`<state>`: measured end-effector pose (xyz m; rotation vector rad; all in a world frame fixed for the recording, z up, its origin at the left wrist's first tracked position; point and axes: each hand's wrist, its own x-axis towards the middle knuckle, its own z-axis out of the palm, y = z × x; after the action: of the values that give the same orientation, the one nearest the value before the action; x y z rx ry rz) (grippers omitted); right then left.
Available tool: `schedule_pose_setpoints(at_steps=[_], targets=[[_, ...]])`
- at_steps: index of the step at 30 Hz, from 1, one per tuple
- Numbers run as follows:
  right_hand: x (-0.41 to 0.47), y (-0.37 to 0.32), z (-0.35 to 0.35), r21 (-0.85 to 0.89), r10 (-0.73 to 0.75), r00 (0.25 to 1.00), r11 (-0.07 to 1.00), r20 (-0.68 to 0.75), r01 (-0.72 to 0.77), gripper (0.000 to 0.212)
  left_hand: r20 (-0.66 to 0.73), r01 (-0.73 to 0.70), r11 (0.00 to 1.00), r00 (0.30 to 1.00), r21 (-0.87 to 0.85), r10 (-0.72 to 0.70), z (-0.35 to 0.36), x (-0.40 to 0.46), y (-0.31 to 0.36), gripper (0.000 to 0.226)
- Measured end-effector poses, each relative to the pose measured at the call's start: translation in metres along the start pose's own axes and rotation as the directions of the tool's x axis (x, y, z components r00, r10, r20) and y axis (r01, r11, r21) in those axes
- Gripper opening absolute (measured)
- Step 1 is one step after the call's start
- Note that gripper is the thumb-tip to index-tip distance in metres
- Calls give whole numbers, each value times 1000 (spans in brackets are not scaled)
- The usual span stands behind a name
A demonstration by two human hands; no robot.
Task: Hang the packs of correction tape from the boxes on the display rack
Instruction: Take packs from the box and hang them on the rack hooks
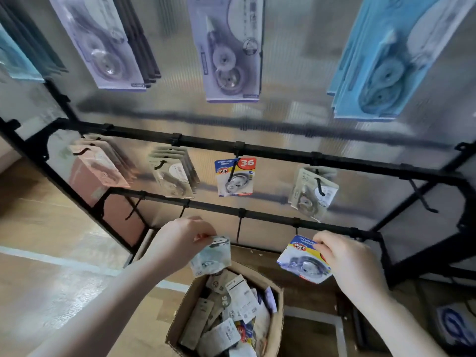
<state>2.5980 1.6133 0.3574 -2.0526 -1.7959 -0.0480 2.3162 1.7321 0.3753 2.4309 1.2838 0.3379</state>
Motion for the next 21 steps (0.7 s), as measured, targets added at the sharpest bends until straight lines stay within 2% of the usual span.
schedule_pose_setpoints(at_steps=[7, 15, 21], targets=[[-12, 71, -62, -14, 47, 987, 999, -156, -49, 8, 0, -14, 1000, 1000, -12, 14, 17, 23, 93, 13], [-2, 142, -101, 4, 65, 979, 998, -194, -66, 6, -59, -68, 997, 996, -48, 65, 34, 46, 171, 11], [15, 170, -99, -13, 4, 983, 1000, -184, -6, 9, -100, -119, 992, 988, -42, 114, 38, 61, 199, 9]])
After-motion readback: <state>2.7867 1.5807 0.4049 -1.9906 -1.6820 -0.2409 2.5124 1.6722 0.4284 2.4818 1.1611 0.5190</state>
